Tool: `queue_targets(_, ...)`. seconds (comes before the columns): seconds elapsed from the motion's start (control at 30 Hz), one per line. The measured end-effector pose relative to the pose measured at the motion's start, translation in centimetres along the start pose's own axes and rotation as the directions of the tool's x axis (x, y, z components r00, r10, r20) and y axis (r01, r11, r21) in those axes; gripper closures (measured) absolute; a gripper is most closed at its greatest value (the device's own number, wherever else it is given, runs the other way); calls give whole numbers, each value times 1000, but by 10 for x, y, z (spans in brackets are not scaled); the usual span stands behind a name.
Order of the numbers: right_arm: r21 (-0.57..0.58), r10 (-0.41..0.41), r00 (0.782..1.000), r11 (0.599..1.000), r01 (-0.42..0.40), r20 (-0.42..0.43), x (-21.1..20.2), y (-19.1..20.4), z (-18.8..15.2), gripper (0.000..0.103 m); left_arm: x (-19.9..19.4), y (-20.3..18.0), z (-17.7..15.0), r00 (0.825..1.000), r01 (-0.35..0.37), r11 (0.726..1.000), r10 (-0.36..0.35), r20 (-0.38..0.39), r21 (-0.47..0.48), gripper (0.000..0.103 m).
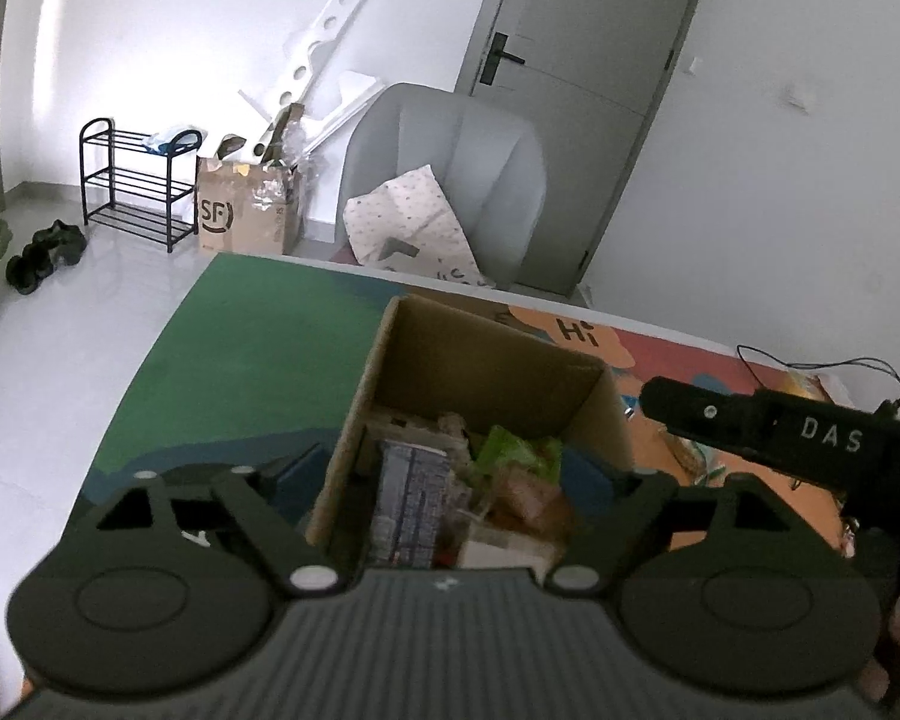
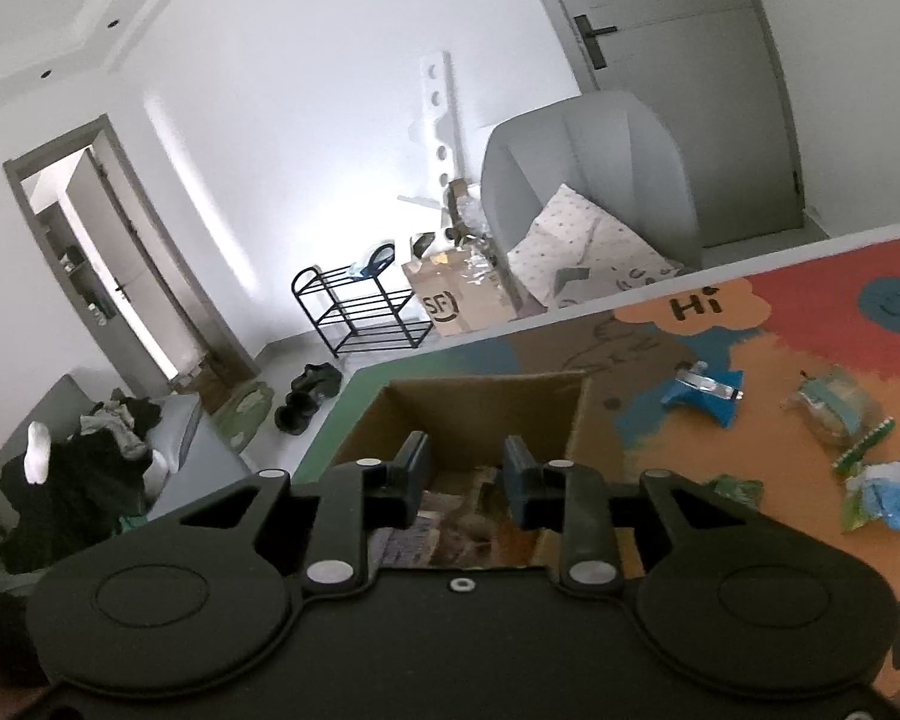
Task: Organize snacks
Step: 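Carry both packets over the box and open both tools to drop them, then move both open tools back over the table toward the remaining packets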
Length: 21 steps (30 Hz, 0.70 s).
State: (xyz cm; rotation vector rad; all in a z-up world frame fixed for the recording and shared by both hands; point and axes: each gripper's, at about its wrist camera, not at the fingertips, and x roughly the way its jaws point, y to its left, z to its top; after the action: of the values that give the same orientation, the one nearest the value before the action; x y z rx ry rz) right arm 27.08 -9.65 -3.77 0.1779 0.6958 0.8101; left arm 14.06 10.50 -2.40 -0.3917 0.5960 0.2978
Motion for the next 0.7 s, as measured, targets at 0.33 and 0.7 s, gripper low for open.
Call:
queue_targets(0.33, 32, -68, 998, 997, 67, 4, -21, -23, -7, 68, 5, -15, -6, 1000, 26, 1000, -25, -7, 11, 16)
queue_targets(0.7, 75, -141, 990, 987, 139, 24, -44, -53, -12, 54, 13, -48, -11, 997, 72, 996, -71, -24, 59, 15)
